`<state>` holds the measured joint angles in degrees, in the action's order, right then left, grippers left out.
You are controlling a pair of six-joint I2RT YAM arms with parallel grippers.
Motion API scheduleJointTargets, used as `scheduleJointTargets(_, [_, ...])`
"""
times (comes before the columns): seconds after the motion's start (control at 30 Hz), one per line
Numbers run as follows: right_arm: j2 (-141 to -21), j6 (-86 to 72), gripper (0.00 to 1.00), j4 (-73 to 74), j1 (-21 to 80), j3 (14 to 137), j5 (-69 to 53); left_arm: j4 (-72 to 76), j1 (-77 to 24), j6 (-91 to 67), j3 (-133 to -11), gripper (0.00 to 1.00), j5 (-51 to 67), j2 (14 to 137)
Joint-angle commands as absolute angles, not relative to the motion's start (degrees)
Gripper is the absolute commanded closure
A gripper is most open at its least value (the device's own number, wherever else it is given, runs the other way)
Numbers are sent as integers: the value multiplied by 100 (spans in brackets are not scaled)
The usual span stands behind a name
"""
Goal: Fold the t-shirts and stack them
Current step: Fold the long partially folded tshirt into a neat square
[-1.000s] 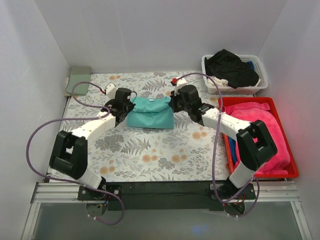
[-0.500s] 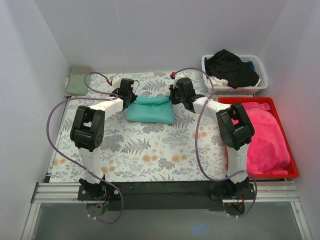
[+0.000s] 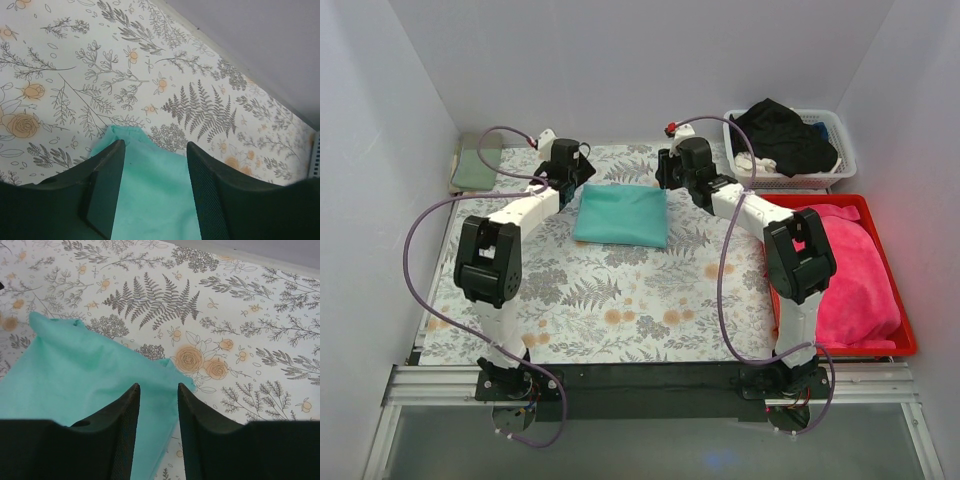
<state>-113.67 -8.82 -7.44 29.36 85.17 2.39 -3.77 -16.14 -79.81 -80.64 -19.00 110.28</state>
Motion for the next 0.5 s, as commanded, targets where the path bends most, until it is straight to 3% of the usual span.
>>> scheduleJointTargets(0.0, [-10881,-993,57,-835,2953,8271,45,-299,-1608,-7884,-7692,49,-1566,10398])
scheduleJointTargets(0.2, [-10810,-1072,58,-826,3173,7744,-289,113,-1696,-7840,-6830,51,-556,10143])
scheduleJointTargets(0.47, [-11048,-1309,62,-756,3313,7313,-738,35,-1837,-8173,-5890,55,-747,9854])
